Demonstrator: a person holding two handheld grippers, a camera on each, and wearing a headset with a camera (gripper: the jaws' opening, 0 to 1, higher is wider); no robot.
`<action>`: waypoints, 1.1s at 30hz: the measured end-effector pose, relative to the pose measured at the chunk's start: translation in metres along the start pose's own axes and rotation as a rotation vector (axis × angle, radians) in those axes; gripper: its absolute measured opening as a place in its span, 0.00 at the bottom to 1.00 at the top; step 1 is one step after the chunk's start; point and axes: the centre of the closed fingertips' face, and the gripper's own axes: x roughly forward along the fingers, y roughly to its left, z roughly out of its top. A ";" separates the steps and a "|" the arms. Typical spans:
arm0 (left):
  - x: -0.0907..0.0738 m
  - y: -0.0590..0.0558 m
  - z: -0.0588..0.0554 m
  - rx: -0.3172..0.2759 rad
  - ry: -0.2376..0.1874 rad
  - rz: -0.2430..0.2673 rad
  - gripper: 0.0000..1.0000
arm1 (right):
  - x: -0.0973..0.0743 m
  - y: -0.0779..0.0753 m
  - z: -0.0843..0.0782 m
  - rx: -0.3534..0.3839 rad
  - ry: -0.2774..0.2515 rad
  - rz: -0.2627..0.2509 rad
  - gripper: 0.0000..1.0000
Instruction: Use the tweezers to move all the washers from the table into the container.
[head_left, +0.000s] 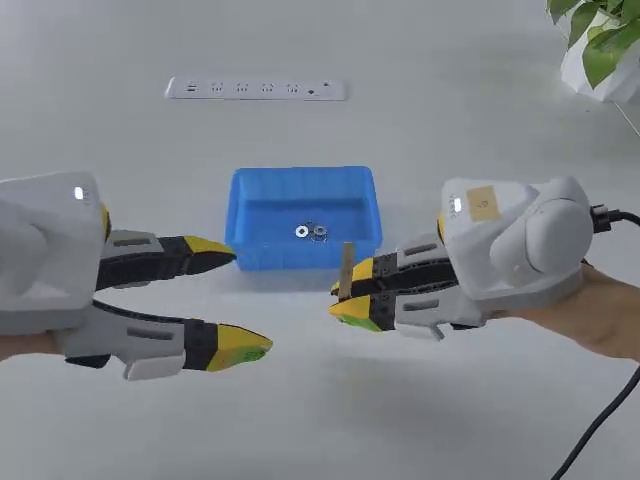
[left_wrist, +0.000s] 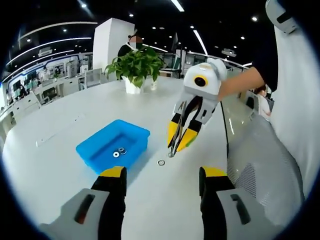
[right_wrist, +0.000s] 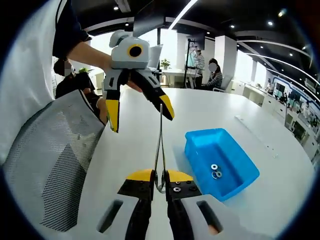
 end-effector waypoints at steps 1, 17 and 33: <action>-0.002 0.001 -0.001 -0.005 -0.004 0.006 0.64 | -0.001 -0.002 0.004 -0.002 -0.002 -0.005 0.10; -0.017 0.001 -0.023 -0.043 0.006 0.025 0.81 | -0.009 -0.037 0.045 -0.071 -0.016 -0.039 0.10; -0.015 0.005 -0.039 -0.070 0.050 0.049 0.99 | 0.029 -0.103 0.027 -0.120 0.048 -0.078 0.10</action>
